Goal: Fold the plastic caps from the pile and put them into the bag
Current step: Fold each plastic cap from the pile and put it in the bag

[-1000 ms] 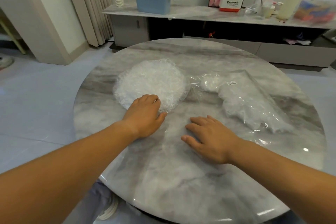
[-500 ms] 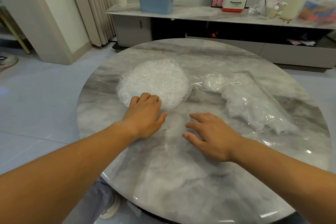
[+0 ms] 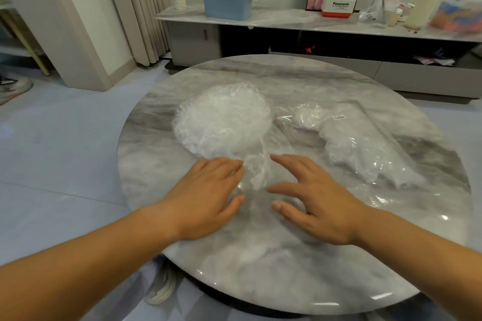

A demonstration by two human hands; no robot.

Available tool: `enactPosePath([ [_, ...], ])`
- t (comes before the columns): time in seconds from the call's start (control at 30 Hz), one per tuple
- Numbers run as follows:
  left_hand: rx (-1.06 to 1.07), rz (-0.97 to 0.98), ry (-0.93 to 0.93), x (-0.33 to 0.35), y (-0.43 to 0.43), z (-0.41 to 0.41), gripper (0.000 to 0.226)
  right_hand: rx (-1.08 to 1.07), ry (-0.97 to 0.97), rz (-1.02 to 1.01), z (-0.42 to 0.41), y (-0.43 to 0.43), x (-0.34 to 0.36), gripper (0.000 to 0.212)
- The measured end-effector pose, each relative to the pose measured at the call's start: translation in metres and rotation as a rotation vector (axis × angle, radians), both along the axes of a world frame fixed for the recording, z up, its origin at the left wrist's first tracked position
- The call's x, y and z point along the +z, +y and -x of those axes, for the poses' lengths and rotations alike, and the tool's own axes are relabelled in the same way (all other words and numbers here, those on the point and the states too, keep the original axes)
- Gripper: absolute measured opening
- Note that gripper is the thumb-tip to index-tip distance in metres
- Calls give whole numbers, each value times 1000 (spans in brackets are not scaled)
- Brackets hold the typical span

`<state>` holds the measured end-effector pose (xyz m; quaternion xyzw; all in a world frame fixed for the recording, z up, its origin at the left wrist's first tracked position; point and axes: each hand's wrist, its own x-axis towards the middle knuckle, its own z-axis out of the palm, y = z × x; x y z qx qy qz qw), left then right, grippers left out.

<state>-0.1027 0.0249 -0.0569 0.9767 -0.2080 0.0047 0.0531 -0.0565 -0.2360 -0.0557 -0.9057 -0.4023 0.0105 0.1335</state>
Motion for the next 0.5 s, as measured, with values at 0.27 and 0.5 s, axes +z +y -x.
enactPosePath([
  [0.27, -137, 108, 128, -30, 2, 55, 57, 149, 135, 175, 56, -13, -14, 60],
  [0.5, -129, 321, 142, -36, 12, 52, 46, 187, 181, 158, 66, -17, -15, 53],
])
